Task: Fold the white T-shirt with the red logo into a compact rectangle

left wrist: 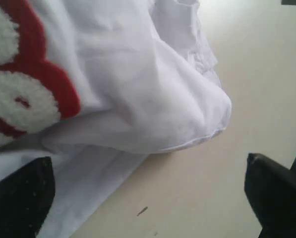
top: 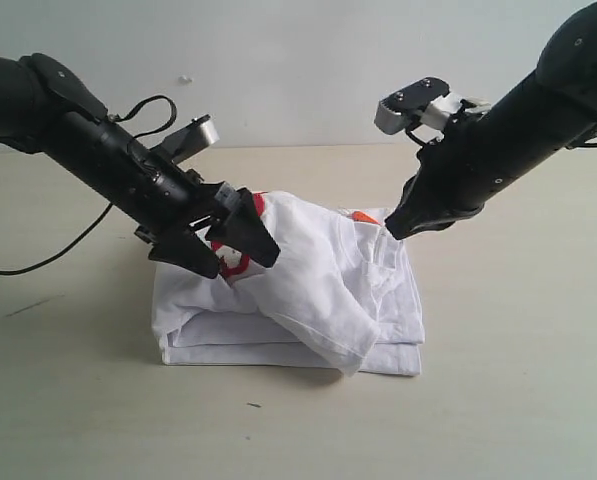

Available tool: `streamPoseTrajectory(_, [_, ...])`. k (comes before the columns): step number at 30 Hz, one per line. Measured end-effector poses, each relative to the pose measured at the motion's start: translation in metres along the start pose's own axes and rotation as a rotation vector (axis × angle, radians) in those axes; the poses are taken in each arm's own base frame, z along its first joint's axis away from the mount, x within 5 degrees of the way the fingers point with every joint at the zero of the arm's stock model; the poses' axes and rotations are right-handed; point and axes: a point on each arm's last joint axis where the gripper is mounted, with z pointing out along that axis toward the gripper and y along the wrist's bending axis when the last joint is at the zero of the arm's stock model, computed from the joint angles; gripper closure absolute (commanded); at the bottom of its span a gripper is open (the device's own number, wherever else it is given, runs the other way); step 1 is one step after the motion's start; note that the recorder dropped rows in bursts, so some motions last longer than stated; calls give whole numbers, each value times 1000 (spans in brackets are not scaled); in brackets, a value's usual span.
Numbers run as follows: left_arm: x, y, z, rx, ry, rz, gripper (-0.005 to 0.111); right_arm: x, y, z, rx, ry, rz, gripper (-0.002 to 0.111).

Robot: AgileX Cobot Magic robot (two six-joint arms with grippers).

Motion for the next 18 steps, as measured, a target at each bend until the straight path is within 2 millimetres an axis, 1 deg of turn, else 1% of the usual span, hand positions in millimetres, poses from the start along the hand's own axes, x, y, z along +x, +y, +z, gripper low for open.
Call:
streamPoseTrajectory(2, [1, 6, -5, 0, 0, -10, 2, 0, 0, 3, -10, 0, 92, 91])
streamPoseTrajectory(6, [5, 16, -17, 14, 5, -32, 2, 3, -4, 13, -8, 15, 283, 76])
streamPoseTrajectory(9, [7, 23, -25, 28, 8, -50, 2, 6, -6, 22, -22, 26, 374, 64])
streamPoseTrajectory(11, [9, 27, -30, 37, 12, -61, 2, 8, -7, 29, -35, 38, 423, 59])
streamPoseTrajectory(15, [11, 31, -34, 46, 12, -69, 2, 17, -11, 50, -51, 88, 510, 52])
streamPoseTrajectory(18, [10, 30, -34, 53, 7, -65, 2, 24, -13, 63, -58, 126, 541, 48])
